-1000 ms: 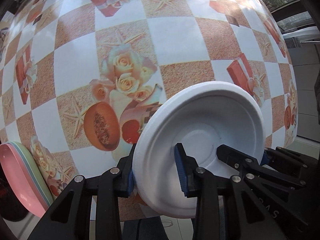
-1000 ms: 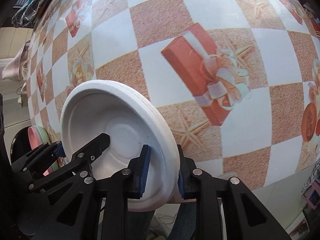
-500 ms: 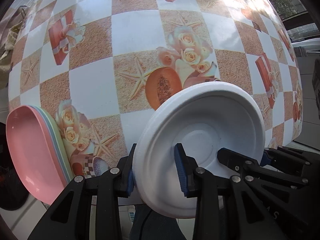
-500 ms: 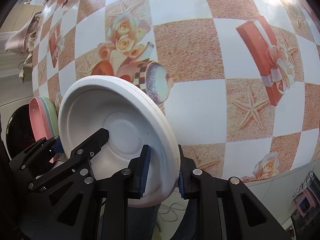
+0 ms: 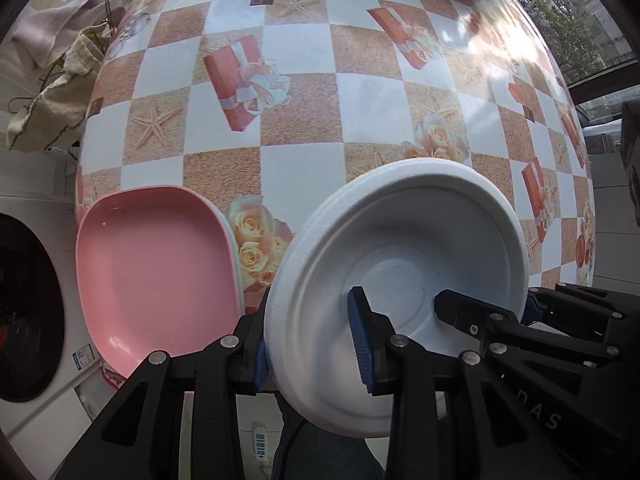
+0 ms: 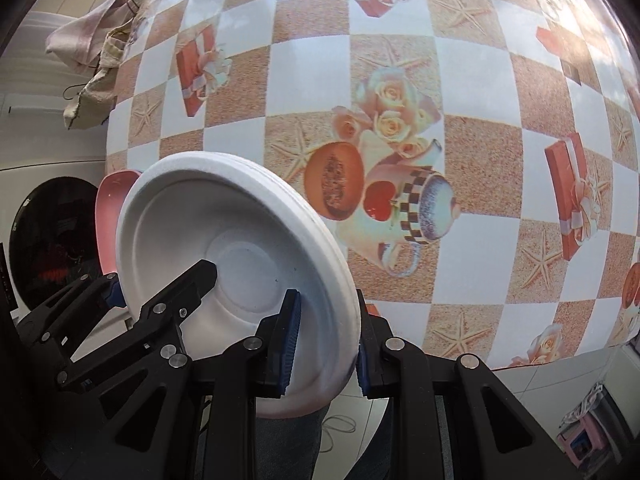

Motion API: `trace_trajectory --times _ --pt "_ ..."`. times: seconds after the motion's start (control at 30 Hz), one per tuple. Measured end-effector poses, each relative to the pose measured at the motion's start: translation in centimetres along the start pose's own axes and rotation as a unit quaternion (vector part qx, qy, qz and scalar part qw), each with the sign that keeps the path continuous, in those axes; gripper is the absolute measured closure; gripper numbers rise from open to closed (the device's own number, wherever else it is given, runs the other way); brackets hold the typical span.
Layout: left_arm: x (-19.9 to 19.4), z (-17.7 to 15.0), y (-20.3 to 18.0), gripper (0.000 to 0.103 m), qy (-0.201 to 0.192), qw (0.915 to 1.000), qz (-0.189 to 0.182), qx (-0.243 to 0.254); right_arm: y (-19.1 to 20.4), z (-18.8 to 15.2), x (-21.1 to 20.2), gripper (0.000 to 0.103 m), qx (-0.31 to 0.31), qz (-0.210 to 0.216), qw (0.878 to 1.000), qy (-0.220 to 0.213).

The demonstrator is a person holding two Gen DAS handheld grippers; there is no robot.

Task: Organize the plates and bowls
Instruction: 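Lift the bowl stack with both grippers and carry it over the pink plate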

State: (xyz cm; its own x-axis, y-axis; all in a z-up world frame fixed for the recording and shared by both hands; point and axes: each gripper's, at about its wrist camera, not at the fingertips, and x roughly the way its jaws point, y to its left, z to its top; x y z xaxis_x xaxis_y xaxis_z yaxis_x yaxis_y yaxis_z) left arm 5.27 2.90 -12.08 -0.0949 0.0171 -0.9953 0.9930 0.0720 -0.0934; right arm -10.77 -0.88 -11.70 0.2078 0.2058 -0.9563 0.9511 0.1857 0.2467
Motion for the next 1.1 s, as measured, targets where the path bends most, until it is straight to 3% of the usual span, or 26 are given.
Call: trace_trajectory --times 0.17,0.5,1.1 --pt "-2.8 0.3 2.3 0.066 -0.022 0.9996 0.002 -0.019 2.3 -0.6 0.4 0.076 -0.025 -0.003 1.000 -0.011" --pt "-4.1 0.5 5.0 0.066 -0.051 0.9969 0.013 -0.060 7.1 0.2 0.4 0.076 -0.079 -0.006 0.997 -0.022" --pt "-3.9 -1.2 10.3 0.066 -0.050 0.9903 0.018 -0.129 13.9 0.7 3.0 0.076 -0.155 -0.015 0.988 0.000"
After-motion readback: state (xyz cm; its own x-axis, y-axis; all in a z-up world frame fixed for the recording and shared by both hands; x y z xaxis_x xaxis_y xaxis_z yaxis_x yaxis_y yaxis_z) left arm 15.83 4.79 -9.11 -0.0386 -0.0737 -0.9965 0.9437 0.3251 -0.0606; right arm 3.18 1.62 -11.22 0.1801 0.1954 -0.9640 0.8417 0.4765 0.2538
